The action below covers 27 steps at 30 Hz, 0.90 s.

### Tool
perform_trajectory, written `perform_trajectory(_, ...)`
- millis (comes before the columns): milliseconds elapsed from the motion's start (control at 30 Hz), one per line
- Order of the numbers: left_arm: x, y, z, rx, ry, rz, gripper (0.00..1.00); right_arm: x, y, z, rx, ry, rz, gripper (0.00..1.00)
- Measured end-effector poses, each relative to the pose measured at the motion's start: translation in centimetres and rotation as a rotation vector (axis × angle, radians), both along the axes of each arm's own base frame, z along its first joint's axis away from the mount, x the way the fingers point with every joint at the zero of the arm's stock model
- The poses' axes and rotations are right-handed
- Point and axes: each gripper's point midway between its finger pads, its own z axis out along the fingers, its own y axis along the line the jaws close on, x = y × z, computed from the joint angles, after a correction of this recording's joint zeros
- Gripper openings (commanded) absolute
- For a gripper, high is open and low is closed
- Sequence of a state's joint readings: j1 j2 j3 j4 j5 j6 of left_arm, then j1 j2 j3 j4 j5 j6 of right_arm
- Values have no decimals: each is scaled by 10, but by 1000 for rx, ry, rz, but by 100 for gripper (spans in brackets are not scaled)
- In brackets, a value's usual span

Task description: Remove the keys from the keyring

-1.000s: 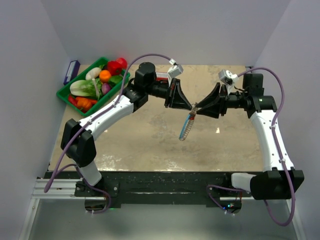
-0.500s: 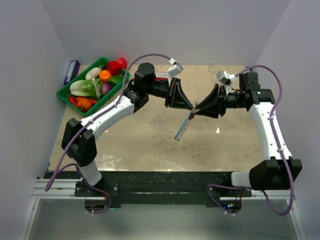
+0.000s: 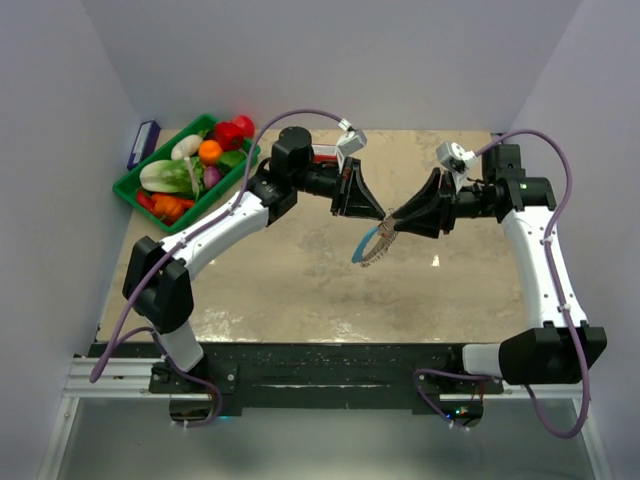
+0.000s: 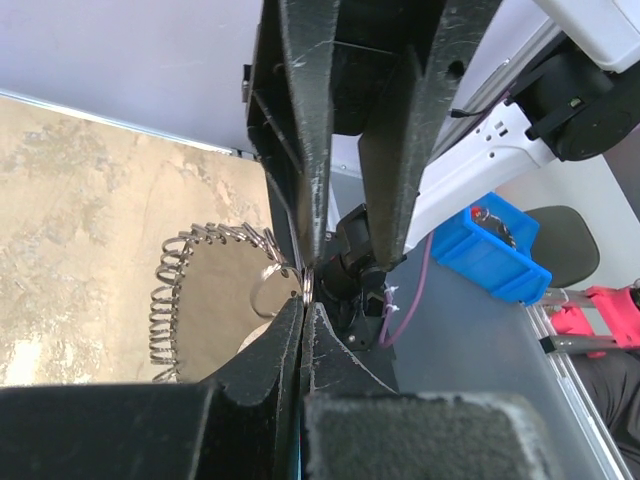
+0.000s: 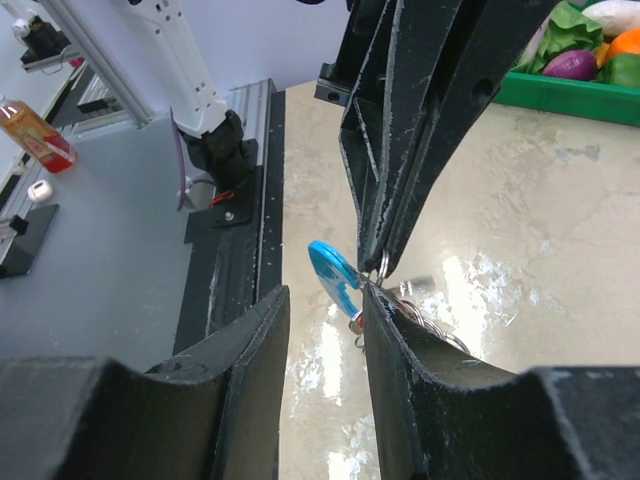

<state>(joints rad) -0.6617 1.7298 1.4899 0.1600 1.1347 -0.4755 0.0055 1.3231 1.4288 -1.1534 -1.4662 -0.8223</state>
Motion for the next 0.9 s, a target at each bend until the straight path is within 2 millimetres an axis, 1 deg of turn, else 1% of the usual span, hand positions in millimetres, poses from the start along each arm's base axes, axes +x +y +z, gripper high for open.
perform_trajectory(533,0,0,-2,9,7,4,0,1,0,1,-4,-9,-2,38)
perform_trajectory(833,-9,-2,1,-3,1,-31,0,12,0,-9,-7,27,5,38)
perform_trajectory(900,-9,-3,1,-5,-1,-36,0,13,0,-10,-9,21,9,35)
